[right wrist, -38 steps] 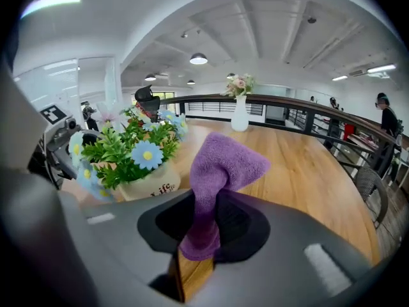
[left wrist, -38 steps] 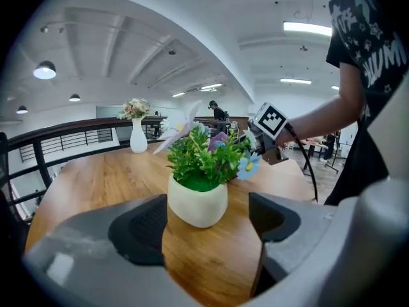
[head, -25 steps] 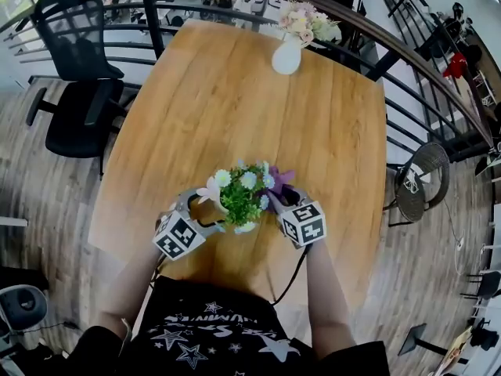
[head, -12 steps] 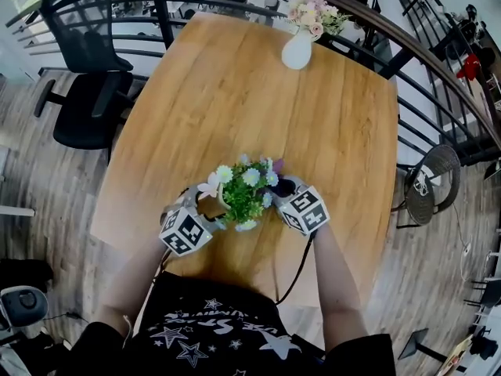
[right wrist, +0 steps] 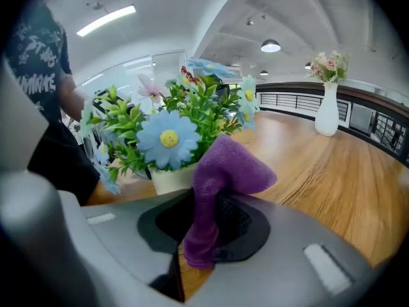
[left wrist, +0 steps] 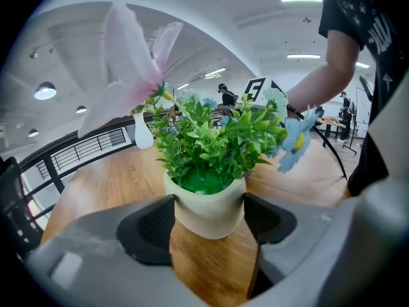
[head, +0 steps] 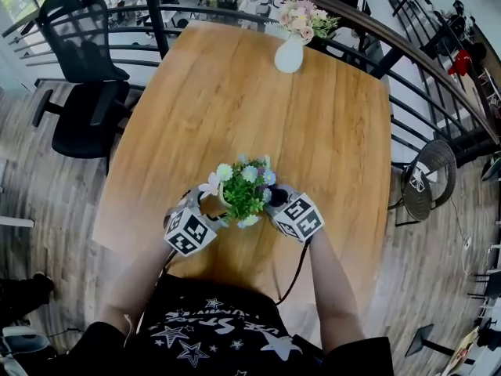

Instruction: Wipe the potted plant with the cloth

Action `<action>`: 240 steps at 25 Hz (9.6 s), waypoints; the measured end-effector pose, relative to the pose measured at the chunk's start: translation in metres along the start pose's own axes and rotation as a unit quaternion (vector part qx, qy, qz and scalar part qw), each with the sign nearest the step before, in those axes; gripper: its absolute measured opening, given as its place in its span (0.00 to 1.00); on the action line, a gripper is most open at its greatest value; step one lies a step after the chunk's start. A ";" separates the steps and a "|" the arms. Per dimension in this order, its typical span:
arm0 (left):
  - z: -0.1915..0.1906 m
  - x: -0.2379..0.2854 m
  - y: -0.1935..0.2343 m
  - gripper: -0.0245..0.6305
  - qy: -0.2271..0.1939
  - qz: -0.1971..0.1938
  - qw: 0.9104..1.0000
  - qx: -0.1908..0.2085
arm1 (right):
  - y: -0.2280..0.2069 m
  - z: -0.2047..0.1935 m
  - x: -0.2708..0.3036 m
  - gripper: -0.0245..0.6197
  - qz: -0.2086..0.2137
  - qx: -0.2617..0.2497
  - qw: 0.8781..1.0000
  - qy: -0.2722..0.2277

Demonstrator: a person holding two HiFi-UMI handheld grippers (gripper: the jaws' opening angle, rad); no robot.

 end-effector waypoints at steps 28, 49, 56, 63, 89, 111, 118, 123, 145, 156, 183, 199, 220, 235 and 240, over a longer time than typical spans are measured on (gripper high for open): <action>0.005 0.002 -0.006 0.55 0.038 0.006 0.997 -0.069 | 0.091 -0.028 -0.015 0.17 -0.073 0.114 0.991 -0.013; -0.015 -0.027 0.015 0.73 0.043 -0.164 0.981 0.095 | 0.094 -0.036 -0.024 0.17 -0.123 0.152 0.981 -0.011; 0.011 -0.023 0.047 0.78 0.009 -0.240 0.948 0.209 | 0.095 -0.037 -0.024 0.17 -0.126 0.164 0.978 0.001; 0.022 -0.004 0.063 0.78 0.013 -0.328 0.908 0.261 | 0.099 -0.035 -0.022 0.17 -0.122 0.162 0.979 0.021; 0.021 0.044 0.052 0.77 0.000 -0.397 0.873 0.282 | 0.088 -0.039 -0.015 0.17 -0.132 0.187 0.973 0.005; 0.014 0.034 0.017 0.77 0.004 -0.206 0.971 0.125 | 0.100 -0.032 -0.021 0.17 -0.191 0.230 0.954 -0.024; 0.014 0.033 0.007 0.77 0.018 -0.136 0.988 0.069 | 0.108 -0.026 -0.020 0.17 -0.182 0.228 0.956 -0.033; 0.015 0.030 0.002 0.77 0.023 -0.102 0.994 0.041 | 0.114 -0.022 -0.019 0.17 -0.176 0.217 0.960 -0.028; -0.006 0.009 -0.019 0.72 0.032 -0.098 0.994 0.025 | 0.095 -0.030 -0.029 0.17 -0.187 0.208 0.960 -0.017; -0.004 -0.011 0.042 0.72 0.004 -0.209 0.970 0.126 | 0.085 -0.034 -0.030 0.17 -0.193 0.224 0.955 -0.008; 0.022 0.021 0.036 0.59 0.002 -0.315 0.934 0.169 | 0.076 -0.037 -0.025 0.17 -0.220 0.247 0.944 -0.003; 0.022 0.020 0.002 0.59 -0.016 -0.169 0.984 0.056 | 0.115 -0.013 -0.008 0.17 -0.188 0.203 0.961 -0.016; 0.012 0.010 -0.020 0.52 -0.008 -0.112 0.993 0.039 | 0.111 -0.031 -0.025 0.17 -0.213 0.221 0.952 -0.003; -0.008 -0.009 -0.017 0.52 0.030 -0.224 0.969 0.099 | 0.085 -0.048 -0.053 0.17 -0.260 0.243 0.934 0.003; -0.004 -0.001 0.018 0.73 0.031 -0.258 0.951 0.167 | 0.087 -0.049 -0.053 0.17 -0.254 0.238 0.938 0.009</action>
Point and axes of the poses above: the fingertips, and each gripper's own axes: x forward along the fingers, y to its left, z out of its top, the point moved 6 cm from there along -x, backward along the fingers, and after that the axes turned 5 degrees about -z, right-handed, at the moved point
